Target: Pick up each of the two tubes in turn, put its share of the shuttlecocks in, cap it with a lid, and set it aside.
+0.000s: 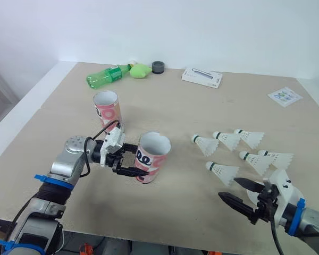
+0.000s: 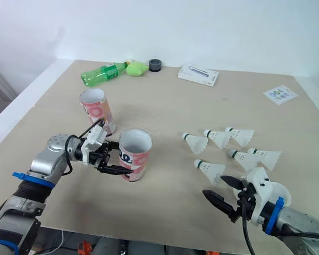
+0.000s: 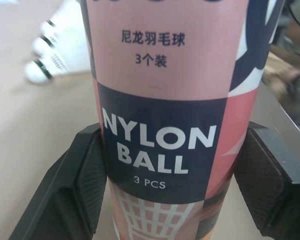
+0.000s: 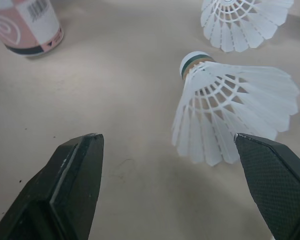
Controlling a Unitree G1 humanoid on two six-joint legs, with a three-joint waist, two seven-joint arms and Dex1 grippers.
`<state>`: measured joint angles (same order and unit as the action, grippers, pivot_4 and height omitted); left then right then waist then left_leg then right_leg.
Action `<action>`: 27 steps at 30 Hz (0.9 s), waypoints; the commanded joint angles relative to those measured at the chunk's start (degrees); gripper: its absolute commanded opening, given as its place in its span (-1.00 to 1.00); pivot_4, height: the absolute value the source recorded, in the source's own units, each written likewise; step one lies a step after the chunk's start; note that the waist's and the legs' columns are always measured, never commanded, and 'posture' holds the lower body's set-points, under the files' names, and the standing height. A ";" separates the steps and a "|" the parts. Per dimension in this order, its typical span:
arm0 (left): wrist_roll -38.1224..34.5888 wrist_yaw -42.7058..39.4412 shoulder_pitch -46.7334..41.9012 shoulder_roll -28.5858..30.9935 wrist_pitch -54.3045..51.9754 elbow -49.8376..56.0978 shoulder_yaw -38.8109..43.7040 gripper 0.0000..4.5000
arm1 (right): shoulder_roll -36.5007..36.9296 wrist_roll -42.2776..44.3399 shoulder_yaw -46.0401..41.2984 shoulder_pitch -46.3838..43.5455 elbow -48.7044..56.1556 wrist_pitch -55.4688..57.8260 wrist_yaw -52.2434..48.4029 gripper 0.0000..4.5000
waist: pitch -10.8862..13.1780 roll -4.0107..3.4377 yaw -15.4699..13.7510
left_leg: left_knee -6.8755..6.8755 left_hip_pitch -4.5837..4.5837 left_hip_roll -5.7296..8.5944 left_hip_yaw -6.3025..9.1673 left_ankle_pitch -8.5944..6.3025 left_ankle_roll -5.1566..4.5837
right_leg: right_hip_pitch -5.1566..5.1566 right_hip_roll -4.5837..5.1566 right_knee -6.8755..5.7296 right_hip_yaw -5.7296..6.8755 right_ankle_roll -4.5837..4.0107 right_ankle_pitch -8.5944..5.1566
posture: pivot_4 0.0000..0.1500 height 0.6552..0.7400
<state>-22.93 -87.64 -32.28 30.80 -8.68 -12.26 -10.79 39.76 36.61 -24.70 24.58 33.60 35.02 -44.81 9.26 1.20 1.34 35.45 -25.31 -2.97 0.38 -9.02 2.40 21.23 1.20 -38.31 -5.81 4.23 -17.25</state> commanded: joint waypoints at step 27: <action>5.95 0.54 -6.00 2.23 -4.66 3.35 -5.32 0.43 | -1.26 -2.11 4.90 -7.16 -2.66 -1.07 3.84 -0.03 | 0.00 0.00 -0.01 | 0.03 0.00 0.01 -0.01 0.02 -0.02 | -0.02 0.00 -0.01 -0.02 0.05 0.02 | 1.00 0.53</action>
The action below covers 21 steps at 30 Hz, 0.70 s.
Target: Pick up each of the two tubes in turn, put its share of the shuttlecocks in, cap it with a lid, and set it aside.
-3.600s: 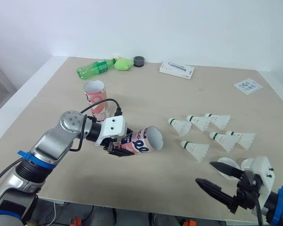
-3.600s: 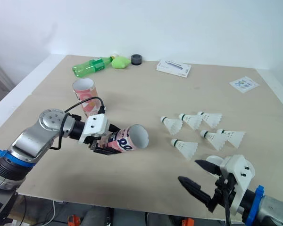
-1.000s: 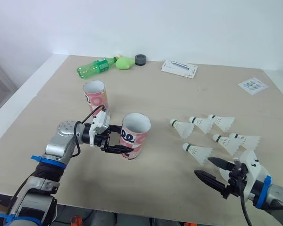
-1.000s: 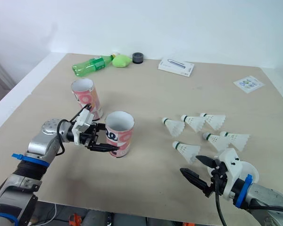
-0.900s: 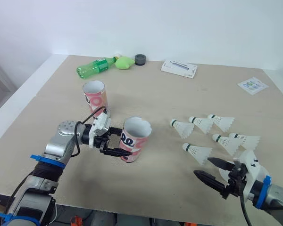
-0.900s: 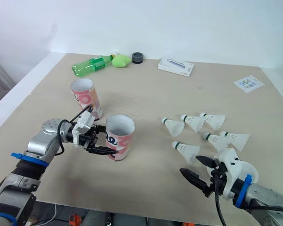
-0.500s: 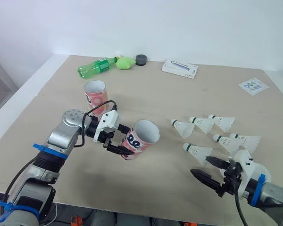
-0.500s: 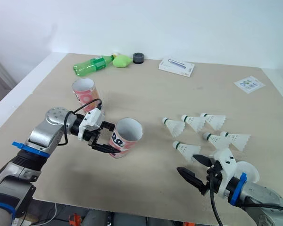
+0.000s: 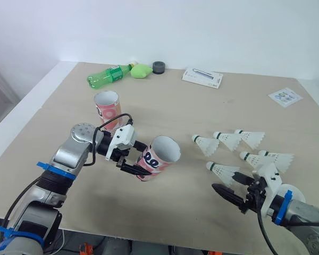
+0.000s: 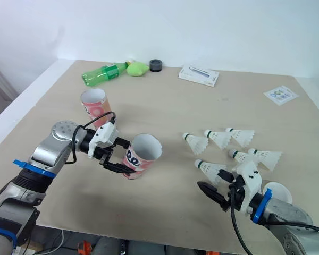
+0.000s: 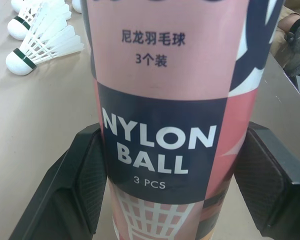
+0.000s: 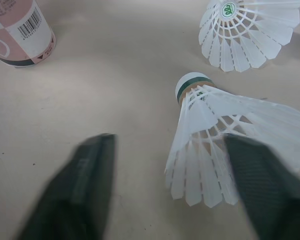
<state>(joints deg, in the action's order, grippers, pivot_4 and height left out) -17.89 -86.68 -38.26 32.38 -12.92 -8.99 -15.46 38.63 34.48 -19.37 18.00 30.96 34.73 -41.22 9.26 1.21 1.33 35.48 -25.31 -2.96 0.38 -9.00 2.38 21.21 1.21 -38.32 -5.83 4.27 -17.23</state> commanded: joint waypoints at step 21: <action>1.57 -0.74 -1.70 0.80 -4.62 2.13 -3.05 0.43 | 8.95 9.87 -8.26 2.28 7.91 3.34 -4.95 -0.03 | -0.03 0.05 -0.19 | 0.01 0.02 0.03 0.04 0.05 -0.05 | -0.05 0.01 -0.10 0.03 -0.05 -0.03 | 1.00 0.53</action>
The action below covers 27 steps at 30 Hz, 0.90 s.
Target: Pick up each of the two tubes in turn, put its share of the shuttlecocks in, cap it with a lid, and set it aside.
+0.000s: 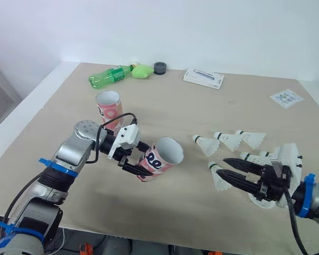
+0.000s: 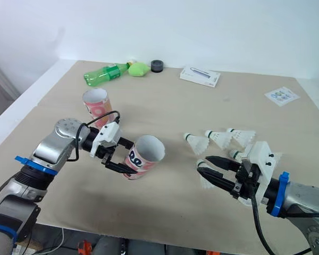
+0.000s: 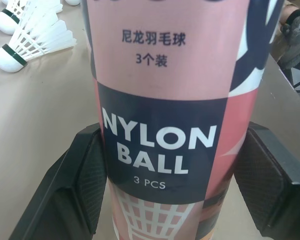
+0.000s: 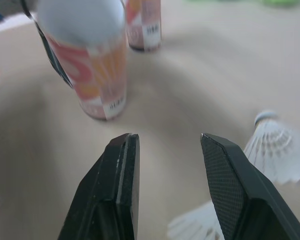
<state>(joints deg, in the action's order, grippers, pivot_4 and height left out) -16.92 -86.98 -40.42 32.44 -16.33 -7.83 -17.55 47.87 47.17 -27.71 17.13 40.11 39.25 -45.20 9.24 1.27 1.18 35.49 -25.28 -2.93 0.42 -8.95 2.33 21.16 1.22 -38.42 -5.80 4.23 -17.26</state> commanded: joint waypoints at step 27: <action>-0.18 0.99 1.66 0.81 -3.70 2.72 -0.03 0.43 | -5.34 -9.70 13.48 -1.85 -8.64 -2.05 3.71 -0.03 | 0.00 0.06 0.13 | 0.06 0.02 0.03 -0.03 -0.02 -0.04 | 0.03 0.04 -0.07 -0.04 -0.02 -0.08 | 1.00 0.53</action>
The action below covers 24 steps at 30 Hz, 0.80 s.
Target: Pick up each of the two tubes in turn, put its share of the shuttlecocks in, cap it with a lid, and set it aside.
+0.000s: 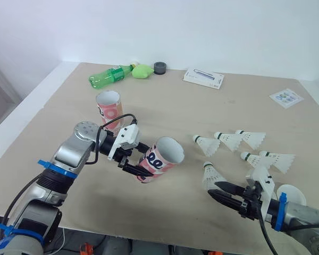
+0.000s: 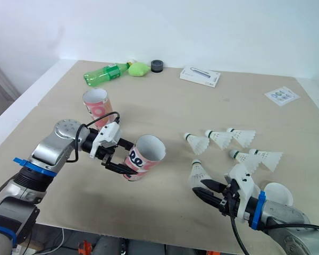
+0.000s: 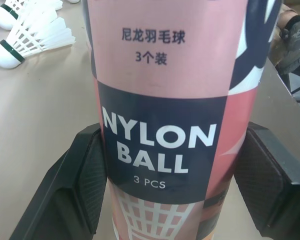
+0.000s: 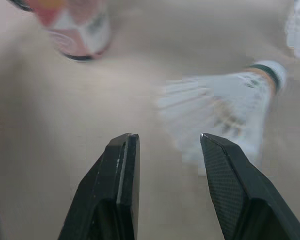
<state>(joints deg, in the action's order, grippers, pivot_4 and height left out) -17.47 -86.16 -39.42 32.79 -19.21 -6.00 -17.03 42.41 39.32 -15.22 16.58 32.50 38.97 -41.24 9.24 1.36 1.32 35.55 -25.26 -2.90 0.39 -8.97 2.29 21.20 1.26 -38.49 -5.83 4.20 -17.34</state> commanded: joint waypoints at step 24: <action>-0.22 1.16 1.78 1.12 -2.07 2.60 -0.47 0.43 | 0.19 -5.34 0.78 -6.90 -7.01 -2.18 -1.07 -0.03 | -0.01 -0.03 -0.04 | -0.03 -0.01 0.02 0.02 0.00 0.00 | 0.00 0.01 -0.04 0.03 0.09 0.00 | 1.00 0.53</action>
<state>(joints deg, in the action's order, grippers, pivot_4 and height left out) -18.01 -84.90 -38.56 33.22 -20.68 -4.16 -16.94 42.77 34.39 -13.96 10.32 25.28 37.52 -42.85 9.24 1.32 1.28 35.52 -25.27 -2.88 0.40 -8.98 2.29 21.20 1.27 -38.53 -5.81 4.29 -17.34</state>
